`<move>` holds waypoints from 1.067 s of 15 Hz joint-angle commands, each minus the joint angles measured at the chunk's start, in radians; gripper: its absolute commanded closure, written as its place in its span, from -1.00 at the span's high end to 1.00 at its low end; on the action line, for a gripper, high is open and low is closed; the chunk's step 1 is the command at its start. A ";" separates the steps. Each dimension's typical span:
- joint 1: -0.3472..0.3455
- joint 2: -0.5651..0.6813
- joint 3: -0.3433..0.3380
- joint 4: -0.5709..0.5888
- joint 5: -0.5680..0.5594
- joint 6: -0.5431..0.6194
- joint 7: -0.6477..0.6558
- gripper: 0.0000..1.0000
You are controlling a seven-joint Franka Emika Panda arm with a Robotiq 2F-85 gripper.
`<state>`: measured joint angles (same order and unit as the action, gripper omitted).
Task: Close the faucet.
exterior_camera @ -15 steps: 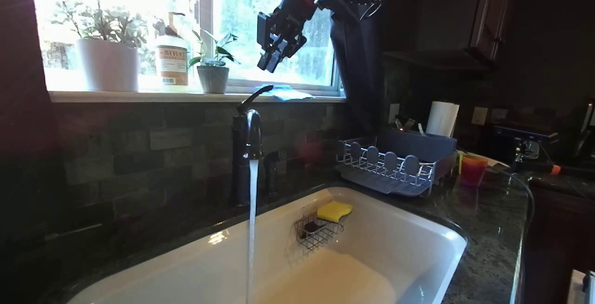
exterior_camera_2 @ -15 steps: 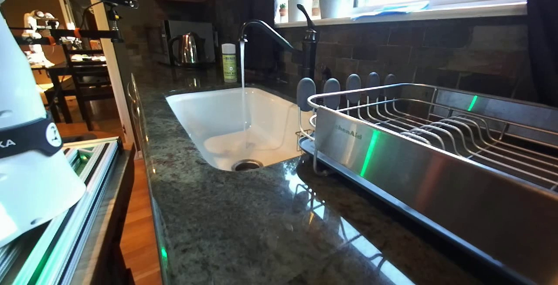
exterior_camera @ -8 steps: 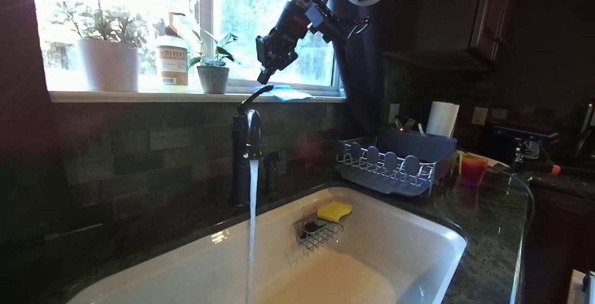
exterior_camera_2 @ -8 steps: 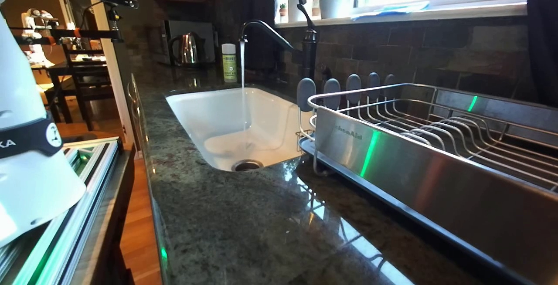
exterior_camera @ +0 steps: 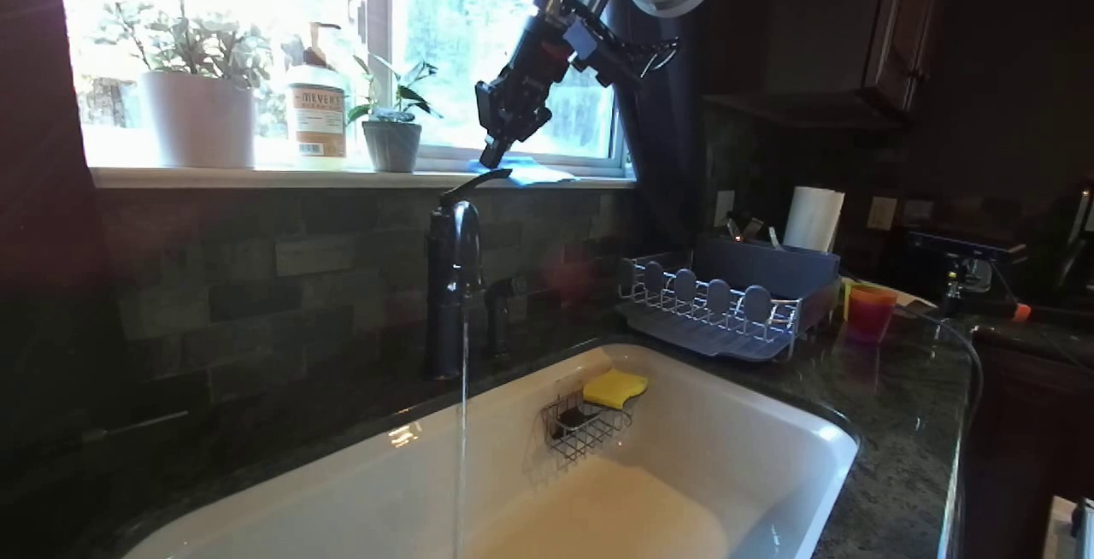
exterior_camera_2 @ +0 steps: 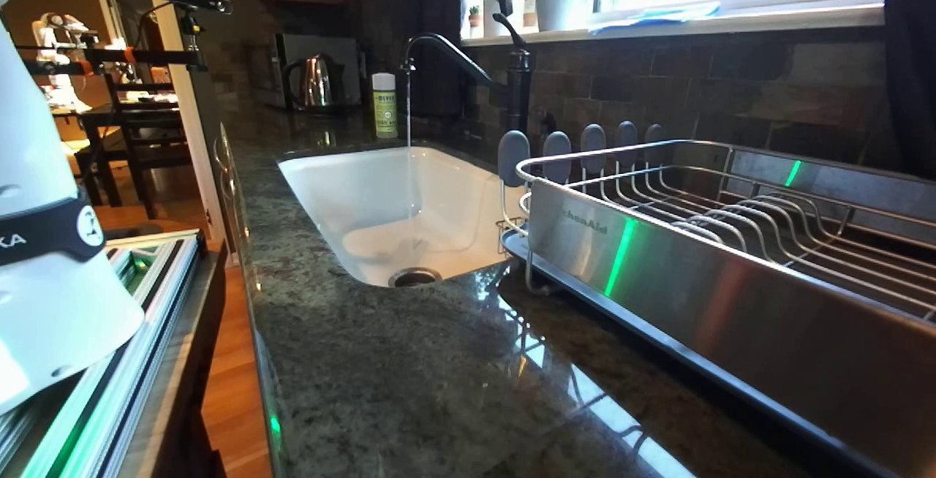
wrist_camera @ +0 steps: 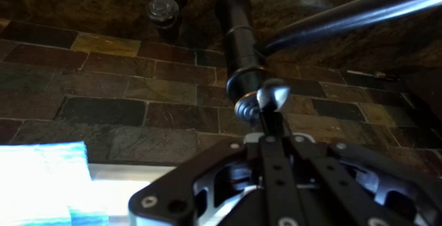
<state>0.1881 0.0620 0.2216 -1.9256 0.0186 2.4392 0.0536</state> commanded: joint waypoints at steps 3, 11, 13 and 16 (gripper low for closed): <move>0.002 0.007 -0.016 -0.036 0.012 -0.088 0.026 -1.00; 0.013 -0.037 -0.009 0.004 0.027 -0.029 0.083 -1.00; 0.015 -0.067 -0.012 -0.001 -0.013 -0.063 0.113 -1.00; 0.011 -0.126 -0.009 -0.026 -0.075 -0.134 0.164 -1.00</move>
<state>0.1928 0.0063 0.2169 -1.9117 0.0065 2.3803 0.1483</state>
